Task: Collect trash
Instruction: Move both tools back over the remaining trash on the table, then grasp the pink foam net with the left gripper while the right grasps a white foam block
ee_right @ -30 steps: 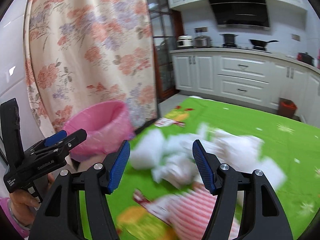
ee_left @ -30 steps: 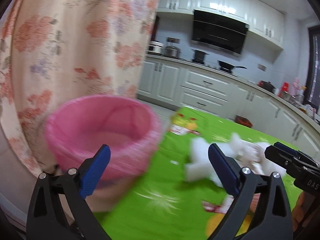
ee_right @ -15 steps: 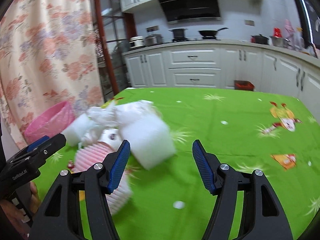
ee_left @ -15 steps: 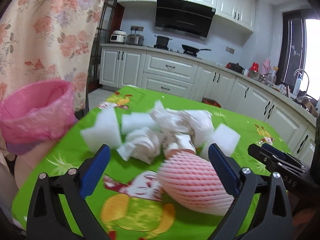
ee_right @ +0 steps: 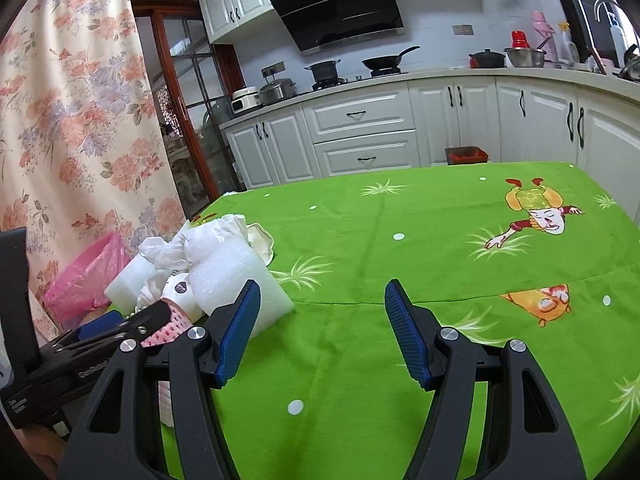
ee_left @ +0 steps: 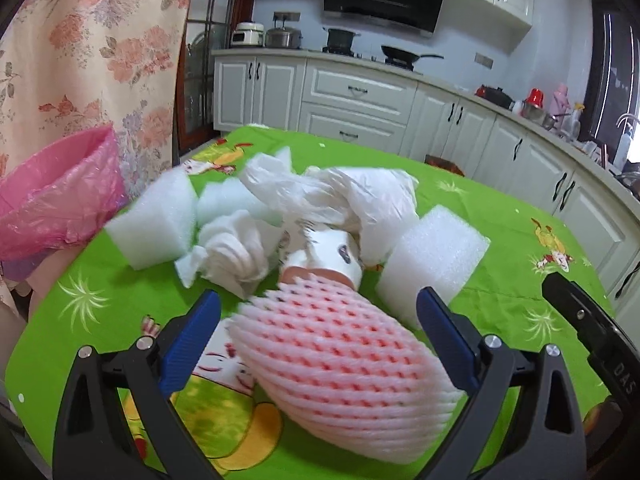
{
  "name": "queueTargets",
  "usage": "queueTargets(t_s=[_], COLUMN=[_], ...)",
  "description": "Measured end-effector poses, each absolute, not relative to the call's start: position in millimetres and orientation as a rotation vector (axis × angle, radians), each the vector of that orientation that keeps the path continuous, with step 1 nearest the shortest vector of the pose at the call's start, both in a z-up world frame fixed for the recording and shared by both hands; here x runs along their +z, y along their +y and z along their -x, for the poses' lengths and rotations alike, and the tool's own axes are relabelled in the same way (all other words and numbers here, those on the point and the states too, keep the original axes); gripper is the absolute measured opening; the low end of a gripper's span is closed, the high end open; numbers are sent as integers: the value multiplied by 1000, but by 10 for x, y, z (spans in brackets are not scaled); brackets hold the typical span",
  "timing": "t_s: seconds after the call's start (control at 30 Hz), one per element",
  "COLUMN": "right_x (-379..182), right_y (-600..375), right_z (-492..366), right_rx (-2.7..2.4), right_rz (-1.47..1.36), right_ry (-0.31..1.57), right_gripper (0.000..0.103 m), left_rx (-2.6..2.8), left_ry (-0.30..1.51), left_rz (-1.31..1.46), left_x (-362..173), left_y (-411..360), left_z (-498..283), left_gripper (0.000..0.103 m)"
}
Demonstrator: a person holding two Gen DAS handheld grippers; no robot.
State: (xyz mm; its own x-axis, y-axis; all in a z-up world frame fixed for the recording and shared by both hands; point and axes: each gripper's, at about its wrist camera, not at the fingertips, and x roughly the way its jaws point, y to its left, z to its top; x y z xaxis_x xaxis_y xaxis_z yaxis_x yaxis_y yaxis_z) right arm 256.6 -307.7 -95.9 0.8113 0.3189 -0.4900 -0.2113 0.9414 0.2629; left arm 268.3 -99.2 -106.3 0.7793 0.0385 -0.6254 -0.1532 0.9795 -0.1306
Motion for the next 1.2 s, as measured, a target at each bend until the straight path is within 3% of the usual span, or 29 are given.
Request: queueTargets(t_s=[0.23, 0.5, 0.67, 0.77, 0.83, 1.0, 1.2], right_x=[-945, -1033, -1055, -1077, -1092, -1123, -1143], right_y=[-3079, -2764, -2575, -2511, -2469, -2383, -2219], right_z=[-2624, -2689, -2723, -2744, -2757, -2831, -3036], right_rx=[291, 357, 387, 397, 401, 414, 430], right_rz=[-192, -138, -99, -80, -69, -50, 17], right_ry=[571, 629, 658, 674, 684, 711, 735], right_gripper=[63, 63, 64, 67, 71, 73, 75], left_rx=[91, 41, 34, 20, 1, 7, 16], left_ry=[752, 711, 697, 697, 702, 693, 706], left_rz=[73, 10, 7, 36, 58, 120, 153], left_x=[-1247, -1192, -1185, -1176, -1175, -1179, -1198], left_y=[-1097, -859, -664, -573, -534, -464, -416], left_z=[-2711, -2603, -2591, -2592, -2596, -2548, -2520], left_gripper=[91, 46, 35, 34, 39, 71, 77])
